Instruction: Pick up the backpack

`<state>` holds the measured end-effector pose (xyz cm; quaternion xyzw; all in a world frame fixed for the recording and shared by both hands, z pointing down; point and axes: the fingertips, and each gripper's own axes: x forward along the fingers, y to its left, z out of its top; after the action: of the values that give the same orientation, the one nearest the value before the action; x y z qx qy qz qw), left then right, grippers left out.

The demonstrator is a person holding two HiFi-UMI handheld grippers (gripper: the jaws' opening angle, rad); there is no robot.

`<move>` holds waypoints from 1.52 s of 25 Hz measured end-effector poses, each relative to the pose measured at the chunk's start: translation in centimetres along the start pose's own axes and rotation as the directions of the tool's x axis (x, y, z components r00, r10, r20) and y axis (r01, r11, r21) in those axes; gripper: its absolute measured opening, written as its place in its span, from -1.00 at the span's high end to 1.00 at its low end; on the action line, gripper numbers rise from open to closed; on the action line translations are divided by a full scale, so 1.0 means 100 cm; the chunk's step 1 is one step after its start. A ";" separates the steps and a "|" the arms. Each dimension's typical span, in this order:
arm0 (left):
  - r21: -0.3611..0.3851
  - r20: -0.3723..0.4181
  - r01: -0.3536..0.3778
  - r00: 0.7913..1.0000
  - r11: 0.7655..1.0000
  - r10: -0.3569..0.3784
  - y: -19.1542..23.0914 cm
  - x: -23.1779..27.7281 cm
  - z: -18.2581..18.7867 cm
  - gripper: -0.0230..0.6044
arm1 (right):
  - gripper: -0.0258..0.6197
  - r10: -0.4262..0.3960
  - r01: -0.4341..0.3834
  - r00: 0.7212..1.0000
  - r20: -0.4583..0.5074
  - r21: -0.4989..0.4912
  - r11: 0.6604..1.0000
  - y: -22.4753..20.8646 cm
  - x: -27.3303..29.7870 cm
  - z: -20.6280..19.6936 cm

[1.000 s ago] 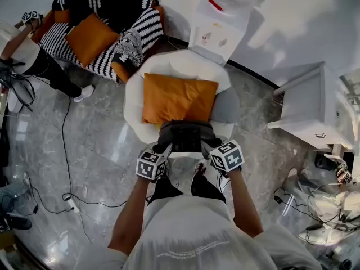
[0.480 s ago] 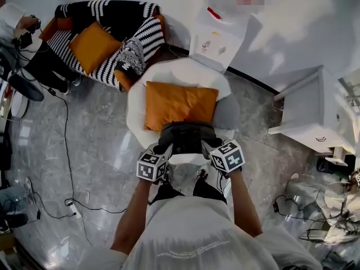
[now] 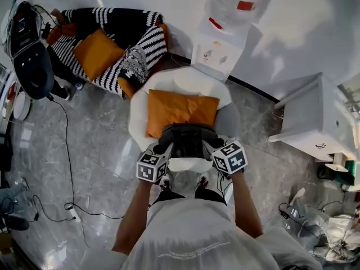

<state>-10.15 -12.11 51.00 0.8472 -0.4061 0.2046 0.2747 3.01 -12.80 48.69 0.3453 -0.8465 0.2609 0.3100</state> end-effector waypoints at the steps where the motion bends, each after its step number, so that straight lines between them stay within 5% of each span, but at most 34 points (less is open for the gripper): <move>1: 0.003 0.008 -0.004 1.000 1.000 0.004 0.000 -0.001 0.005 0.78 | 0.81 -0.002 0.002 1.000 0.009 -0.004 1.000 -0.001 -0.001 0.004; 22: 0.072 0.181 -0.081 0.981 0.994 0.067 0.001 -0.023 0.104 0.78 | 0.81 -0.010 0.030 0.988 0.153 -0.127 0.991 -0.008 -0.037 0.089; 33: 0.148 0.276 -0.119 0.958 0.982 0.074 -0.004 -0.051 0.157 0.78 | 0.81 0.000 0.045 0.970 0.242 -0.181 0.982 0.011 -0.067 0.135; 38: 0.239 0.309 -0.149 0.948 0.960 0.070 -0.009 -0.068 0.180 0.78 | 0.81 0.026 0.027 0.946 0.324 -0.156 0.987 0.018 -0.087 0.156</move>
<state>-11.21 -19.06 33.10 0.8728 -0.4594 0.1410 0.0855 1.27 -18.22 31.68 0.3580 -0.9040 0.1322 0.1927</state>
